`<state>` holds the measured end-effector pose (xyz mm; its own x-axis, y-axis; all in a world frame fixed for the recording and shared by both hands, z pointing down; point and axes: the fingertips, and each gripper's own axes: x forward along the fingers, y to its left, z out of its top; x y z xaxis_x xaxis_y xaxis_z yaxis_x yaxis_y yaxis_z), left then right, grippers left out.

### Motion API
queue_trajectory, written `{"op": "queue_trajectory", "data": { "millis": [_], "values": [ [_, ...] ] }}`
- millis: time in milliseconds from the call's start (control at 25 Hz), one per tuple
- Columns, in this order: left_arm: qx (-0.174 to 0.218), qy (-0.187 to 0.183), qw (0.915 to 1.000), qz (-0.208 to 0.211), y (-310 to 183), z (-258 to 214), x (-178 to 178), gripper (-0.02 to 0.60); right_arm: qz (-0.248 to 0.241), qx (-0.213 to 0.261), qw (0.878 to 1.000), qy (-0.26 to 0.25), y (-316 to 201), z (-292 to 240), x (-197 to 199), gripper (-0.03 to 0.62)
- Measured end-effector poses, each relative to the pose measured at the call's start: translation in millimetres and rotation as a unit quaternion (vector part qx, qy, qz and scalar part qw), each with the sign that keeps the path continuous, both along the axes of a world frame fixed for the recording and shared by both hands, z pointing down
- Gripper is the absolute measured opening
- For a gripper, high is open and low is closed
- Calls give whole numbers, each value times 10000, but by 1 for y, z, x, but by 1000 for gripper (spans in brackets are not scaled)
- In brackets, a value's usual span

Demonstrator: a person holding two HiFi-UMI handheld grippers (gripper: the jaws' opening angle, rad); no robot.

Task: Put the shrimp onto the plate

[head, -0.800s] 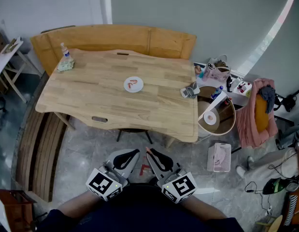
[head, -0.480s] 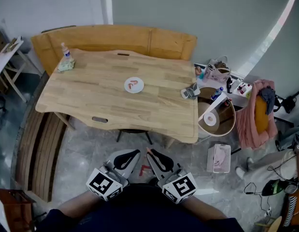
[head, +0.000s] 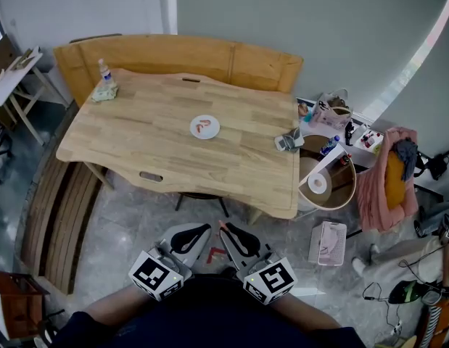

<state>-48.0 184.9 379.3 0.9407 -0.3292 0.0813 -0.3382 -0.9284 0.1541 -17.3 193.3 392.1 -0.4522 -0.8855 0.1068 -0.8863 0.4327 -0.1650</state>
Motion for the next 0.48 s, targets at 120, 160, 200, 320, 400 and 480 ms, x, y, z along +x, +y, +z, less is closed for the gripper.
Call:
{"op": "queue_trajectory", "data": {
  "millis": [120, 160, 200, 320, 400, 480],
  "values": [
    [-15, -19, 9999, -154, 3, 2, 7, 4, -89, 28, 10000, -9, 2, 1, 11, 64],
    [-16, -21, 9998, -208, 4, 3, 10, 4, -121, 33, 9999, -15, 2, 2, 15, 64],
    [-8, -20, 9997, -260, 5, 4, 12, 3, -155, 34, 9999, -24, 3, 4, 19, 64],
    [7, -14, 9991, -418, 12, 9, 20, 3, -272, 37, 9996, -42, 6, 8, 28, 64],
    [-9, -11, 9988, -496, 16, 14, 24, 5, -350, 18, 9994, -44, 8, 13, 34, 64],
    [-15, -32, 9984, -556, 18, 17, 28, 3, -402, -26, 9992, -53, 8, 18, 38, 64]
  ]
}}
